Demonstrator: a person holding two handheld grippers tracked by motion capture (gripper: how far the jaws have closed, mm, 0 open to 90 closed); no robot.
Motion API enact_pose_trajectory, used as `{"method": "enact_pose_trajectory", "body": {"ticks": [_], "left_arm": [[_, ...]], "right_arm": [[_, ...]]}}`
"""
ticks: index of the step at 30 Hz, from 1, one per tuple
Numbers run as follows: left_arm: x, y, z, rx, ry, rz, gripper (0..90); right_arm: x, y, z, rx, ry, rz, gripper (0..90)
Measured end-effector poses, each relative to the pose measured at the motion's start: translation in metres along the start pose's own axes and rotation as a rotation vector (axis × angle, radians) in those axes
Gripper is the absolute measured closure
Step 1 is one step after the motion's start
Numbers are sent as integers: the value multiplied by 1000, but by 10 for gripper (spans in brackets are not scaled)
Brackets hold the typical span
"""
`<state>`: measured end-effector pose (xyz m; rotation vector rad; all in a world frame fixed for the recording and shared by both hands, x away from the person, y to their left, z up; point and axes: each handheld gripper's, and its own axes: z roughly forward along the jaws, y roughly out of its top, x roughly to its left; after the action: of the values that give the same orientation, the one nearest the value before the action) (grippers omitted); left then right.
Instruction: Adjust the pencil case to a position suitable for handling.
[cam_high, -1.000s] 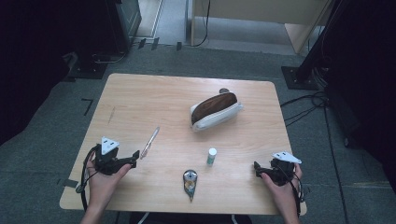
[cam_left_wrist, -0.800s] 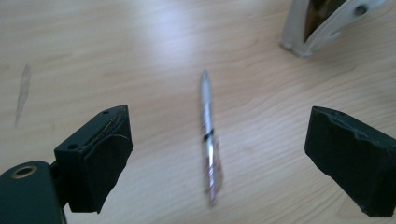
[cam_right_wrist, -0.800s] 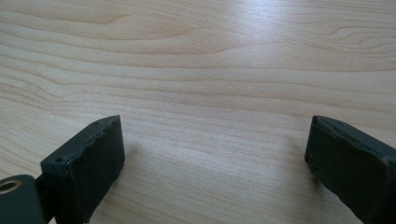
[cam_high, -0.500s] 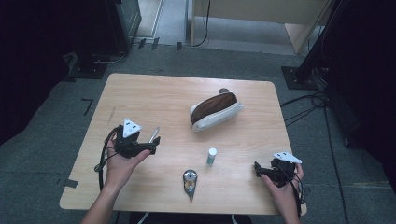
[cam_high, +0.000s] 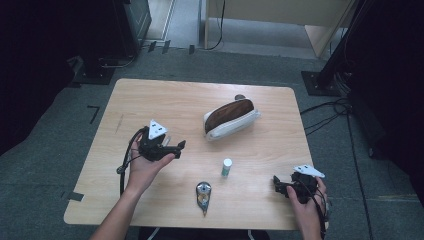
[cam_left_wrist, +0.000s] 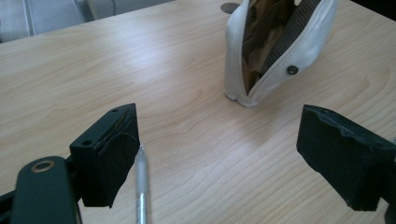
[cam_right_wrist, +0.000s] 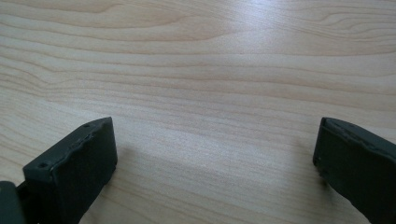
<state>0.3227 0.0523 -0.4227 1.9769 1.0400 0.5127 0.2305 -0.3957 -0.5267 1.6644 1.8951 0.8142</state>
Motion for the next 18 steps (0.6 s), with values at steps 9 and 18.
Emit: {"method": "enact_pose_trajectory", "body": {"ticks": [9, 18], "left_arm": [[-18, 11, 20, -26, -73, 25, 187], [-43, 23, 51, -11, -113, 71, 288]], "right_arm": [[0, 0, 0, 0, 1, -1, 0], [0, 0, 0, 1, 1, -1, 0]]}}
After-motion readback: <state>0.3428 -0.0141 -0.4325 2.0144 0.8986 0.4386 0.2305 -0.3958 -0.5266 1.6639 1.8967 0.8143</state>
